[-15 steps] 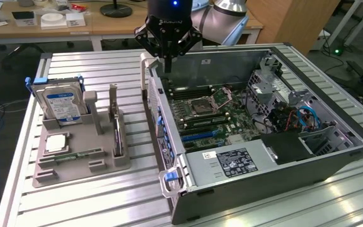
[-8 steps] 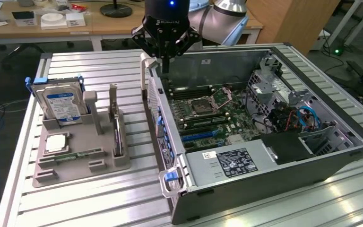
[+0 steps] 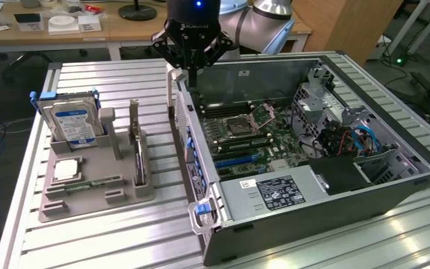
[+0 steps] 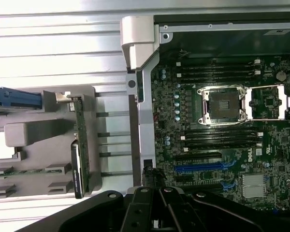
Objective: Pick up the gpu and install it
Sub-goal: 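Reach for the gpu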
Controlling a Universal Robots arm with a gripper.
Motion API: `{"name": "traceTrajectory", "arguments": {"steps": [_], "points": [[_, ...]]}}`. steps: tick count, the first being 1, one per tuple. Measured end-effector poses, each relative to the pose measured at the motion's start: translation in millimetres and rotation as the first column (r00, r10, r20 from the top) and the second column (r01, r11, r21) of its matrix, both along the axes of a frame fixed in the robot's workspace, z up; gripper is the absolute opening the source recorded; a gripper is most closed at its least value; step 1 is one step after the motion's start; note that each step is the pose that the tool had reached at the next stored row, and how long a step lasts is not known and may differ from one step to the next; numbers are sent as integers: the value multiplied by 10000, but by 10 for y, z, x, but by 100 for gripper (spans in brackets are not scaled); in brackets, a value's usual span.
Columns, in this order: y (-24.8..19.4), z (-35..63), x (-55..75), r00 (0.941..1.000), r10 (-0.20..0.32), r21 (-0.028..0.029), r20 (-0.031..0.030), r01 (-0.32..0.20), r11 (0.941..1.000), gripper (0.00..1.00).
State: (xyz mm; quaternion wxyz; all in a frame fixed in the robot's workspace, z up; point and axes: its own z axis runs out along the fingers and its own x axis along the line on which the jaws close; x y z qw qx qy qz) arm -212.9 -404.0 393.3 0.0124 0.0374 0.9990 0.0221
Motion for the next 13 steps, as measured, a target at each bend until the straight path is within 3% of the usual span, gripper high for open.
{"name": "traceTrajectory", "arguments": {"steps": [13], "points": [[-11,-1,-109,10000,-1,1,1,1,10000,10]]}}
